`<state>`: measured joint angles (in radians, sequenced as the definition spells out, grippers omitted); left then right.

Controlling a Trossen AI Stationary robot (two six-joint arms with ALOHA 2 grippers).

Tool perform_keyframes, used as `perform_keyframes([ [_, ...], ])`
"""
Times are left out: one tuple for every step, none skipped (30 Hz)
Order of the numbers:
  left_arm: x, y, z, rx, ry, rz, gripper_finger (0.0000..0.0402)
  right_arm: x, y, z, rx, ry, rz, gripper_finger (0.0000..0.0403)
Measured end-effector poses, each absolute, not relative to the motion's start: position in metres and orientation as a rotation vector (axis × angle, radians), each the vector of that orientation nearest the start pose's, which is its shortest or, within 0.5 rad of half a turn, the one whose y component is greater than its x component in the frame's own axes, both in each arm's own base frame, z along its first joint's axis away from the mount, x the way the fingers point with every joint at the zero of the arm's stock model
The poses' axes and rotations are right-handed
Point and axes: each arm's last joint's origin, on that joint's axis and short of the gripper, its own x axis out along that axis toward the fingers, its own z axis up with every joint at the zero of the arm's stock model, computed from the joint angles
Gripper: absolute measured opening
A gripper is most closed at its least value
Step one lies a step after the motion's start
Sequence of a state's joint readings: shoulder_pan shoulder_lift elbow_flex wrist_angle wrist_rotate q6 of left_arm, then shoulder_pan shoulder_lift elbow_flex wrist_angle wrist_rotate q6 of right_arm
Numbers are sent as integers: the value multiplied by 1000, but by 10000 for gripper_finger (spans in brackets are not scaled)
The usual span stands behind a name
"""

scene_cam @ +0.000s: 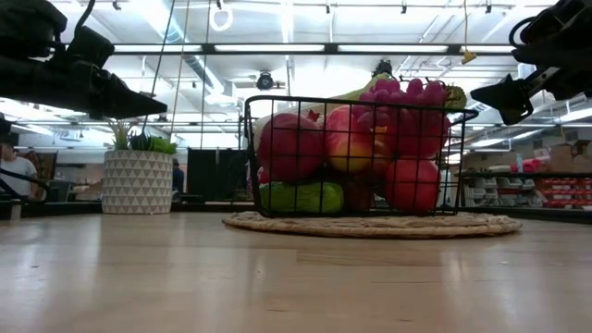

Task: Build produce basket
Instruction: Return to Home Position

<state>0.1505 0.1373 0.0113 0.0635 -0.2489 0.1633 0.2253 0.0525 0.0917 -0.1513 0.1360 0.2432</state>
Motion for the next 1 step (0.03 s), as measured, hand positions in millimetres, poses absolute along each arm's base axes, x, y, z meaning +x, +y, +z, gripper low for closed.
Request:
perform_keyframes([
  [102,23,162,164,96,393,35,93,17,176,223,120,75,357],
])
